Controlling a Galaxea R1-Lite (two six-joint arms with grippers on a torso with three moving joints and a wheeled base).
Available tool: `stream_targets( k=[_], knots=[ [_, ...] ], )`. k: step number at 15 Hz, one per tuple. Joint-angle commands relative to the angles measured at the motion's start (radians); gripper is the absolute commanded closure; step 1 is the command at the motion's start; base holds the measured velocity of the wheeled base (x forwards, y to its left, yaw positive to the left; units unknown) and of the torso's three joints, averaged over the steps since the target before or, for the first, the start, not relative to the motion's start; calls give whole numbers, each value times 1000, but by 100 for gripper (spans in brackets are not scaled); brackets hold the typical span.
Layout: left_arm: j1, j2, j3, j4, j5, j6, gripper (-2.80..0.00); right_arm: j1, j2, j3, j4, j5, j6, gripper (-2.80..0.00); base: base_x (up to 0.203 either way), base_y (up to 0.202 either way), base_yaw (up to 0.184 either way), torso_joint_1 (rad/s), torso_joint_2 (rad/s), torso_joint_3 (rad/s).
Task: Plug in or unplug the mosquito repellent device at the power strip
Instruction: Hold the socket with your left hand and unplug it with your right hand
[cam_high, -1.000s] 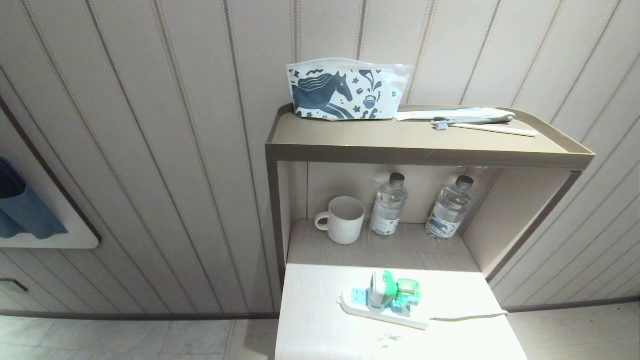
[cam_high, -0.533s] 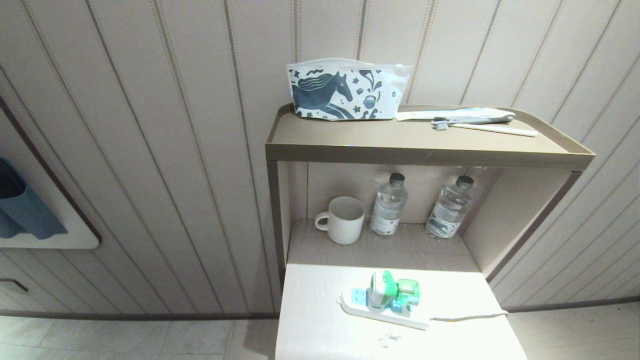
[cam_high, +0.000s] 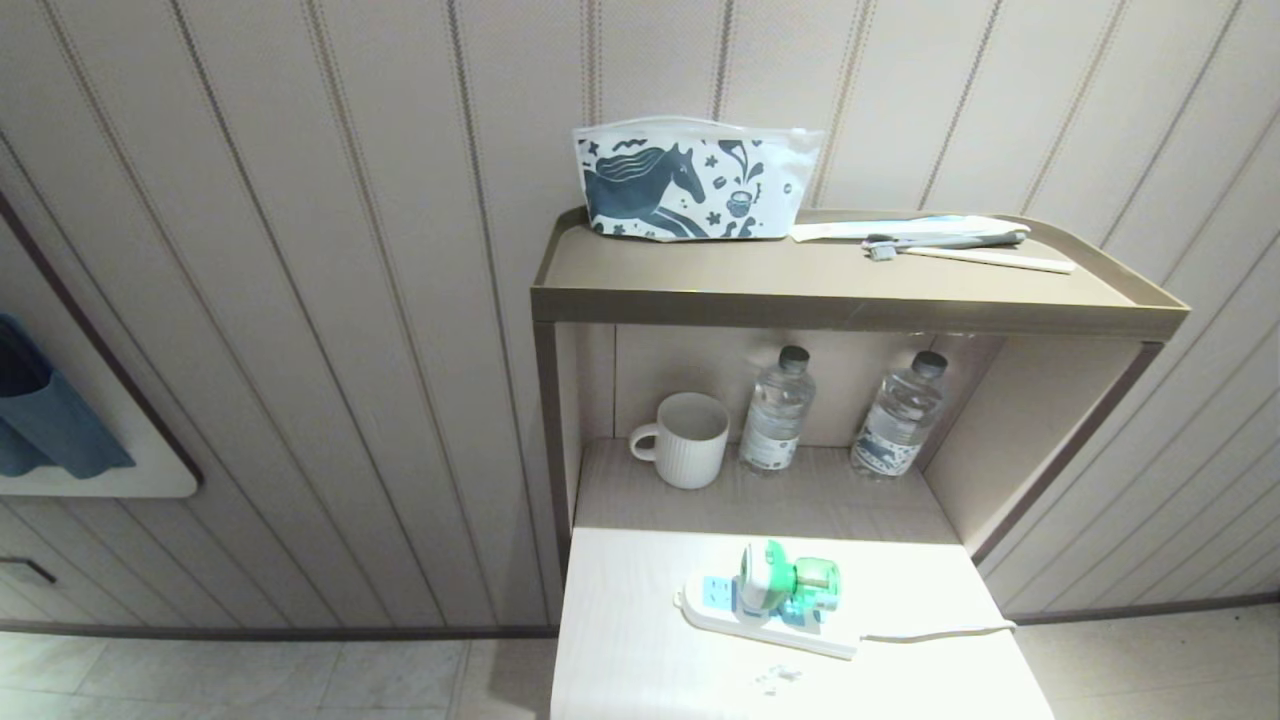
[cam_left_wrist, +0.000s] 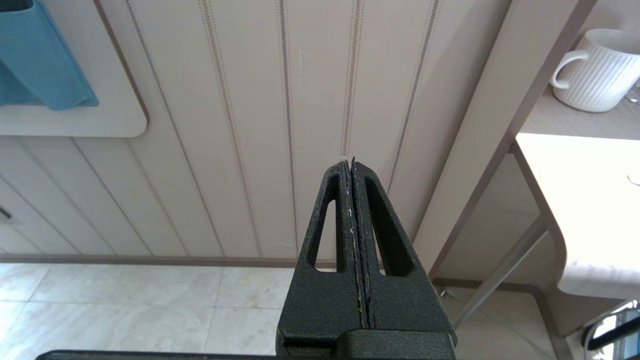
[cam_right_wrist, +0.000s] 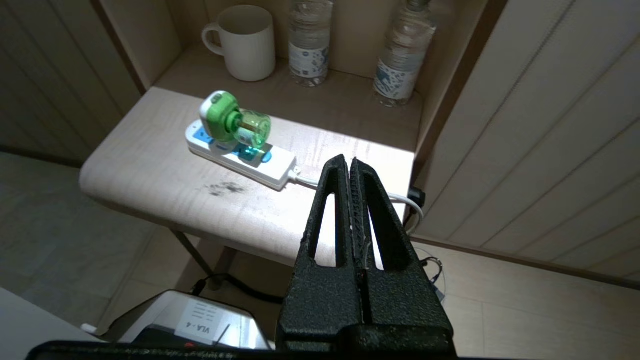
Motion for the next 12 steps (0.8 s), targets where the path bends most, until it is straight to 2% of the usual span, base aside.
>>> stream_targets(
  k=[1, 4, 8, 10, 12],
  knots=[
    [1, 0, 0, 0, 0, -1, 0, 5, 247, -117, 3, 42, 0, 0, 0, 0, 0, 0, 0, 0],
    [-1, 0, 0, 0, 0, -1, 0, 33, 511, -263, 37, 125, -1, 0, 0, 0, 0, 0, 0, 0],
    [1, 0, 0, 0, 0, -1, 0, 135, 832, -424, 71, 157, -30, 0, 0, 0, 0, 0, 0, 0],
    [0, 0, 0, 0, 0, -1, 0, 162, 941, -536, 123, 143, -69, 0, 0, 0, 0, 0, 0, 0],
    [0, 0, 0, 0, 0, -1, 0, 212, 1005, -596, 181, 68, -103, 0, 0, 0, 0, 0, 0, 0]
  ],
)
